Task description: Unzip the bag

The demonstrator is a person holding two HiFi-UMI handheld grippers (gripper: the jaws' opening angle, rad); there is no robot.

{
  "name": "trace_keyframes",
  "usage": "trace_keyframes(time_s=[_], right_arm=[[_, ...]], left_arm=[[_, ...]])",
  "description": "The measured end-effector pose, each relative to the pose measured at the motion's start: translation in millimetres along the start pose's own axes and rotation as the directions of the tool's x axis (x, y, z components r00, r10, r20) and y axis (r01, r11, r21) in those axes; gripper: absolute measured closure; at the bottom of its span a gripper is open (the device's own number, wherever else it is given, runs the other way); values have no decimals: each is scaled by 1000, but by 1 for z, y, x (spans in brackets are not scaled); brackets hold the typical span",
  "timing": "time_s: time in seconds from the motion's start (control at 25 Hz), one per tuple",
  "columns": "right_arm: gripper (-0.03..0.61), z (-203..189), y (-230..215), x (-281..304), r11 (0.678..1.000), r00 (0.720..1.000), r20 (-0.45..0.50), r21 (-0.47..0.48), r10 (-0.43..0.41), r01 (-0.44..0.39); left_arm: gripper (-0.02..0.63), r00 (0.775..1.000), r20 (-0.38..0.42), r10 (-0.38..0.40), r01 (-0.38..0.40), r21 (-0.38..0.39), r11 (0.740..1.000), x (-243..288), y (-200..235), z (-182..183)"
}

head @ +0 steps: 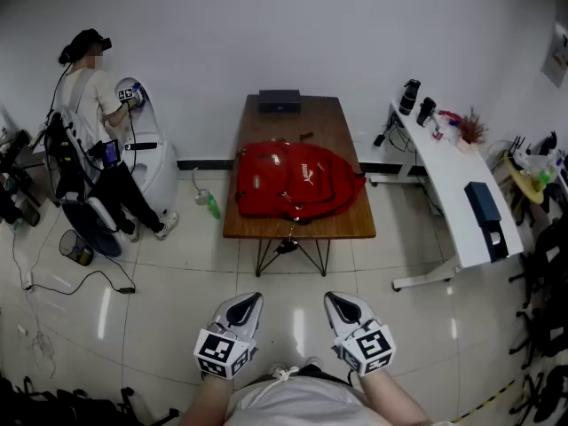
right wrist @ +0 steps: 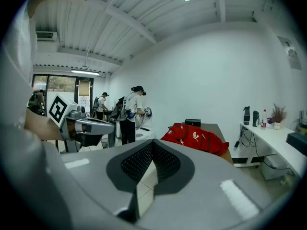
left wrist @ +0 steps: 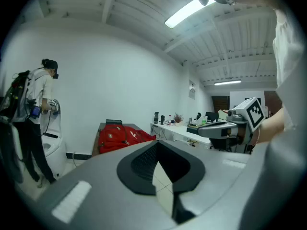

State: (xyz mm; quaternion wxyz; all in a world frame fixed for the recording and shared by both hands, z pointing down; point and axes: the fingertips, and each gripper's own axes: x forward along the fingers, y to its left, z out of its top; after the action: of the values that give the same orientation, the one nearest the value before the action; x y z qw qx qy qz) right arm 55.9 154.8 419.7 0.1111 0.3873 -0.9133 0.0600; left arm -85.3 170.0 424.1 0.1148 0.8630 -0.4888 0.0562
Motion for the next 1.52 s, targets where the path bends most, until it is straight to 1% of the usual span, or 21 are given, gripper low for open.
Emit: trace_keyframes(time_s=[0.08,0.2,0.4,0.56,0.72,0.84,0.96,1.12,1.24,1.36,1.52], right_arm=[[571,-3,7,6,1000,1000,-7,14,-4,4],[571,-11,8,16,1000,1000,-16,7,-6,6],[571,-16,-10,32,1000,999,-27,14,-25,25],[571,-14,-45,58,999,999,-24,18,-27,28],[571,-8,-93,92,999,1000,-25,45,-16,17],[571,7,-127,122,999,1000,-21,31,22,-21],[571,25,-165,148,999,999,-9,10,41,-41],[571,35,-204,177,999,999,-26,7,47,-47],[571,31,-220,192,999,998,-43,22,48,-47],[571,21,-222,205,998,996,-73,40,49,-46],[571,9,-226,222,997,994,-111,77,9,0]], left_arm=[[606,1000,-3,-3,3,-5,1000,0,10,-5],[606,1000,-9,10,-10,-17,1000,3,24,-11],[606,999,-29,14,-15,-32,999,19,37,-19],[606,999,-38,27,-28,-39,999,50,55,-15],[606,998,-55,34,-36,-31,999,97,73,-5],[606,998,-47,43,-45,-24,999,140,86,13],[606,998,-43,41,-42,-13,999,179,94,30],[606,996,-51,67,-68,-30,997,217,109,32],[606,995,-73,70,-73,-48,996,233,119,28],[606,992,-104,65,-71,-56,996,241,132,22],[606,988,-152,38,-50,-75,996,252,151,9]])
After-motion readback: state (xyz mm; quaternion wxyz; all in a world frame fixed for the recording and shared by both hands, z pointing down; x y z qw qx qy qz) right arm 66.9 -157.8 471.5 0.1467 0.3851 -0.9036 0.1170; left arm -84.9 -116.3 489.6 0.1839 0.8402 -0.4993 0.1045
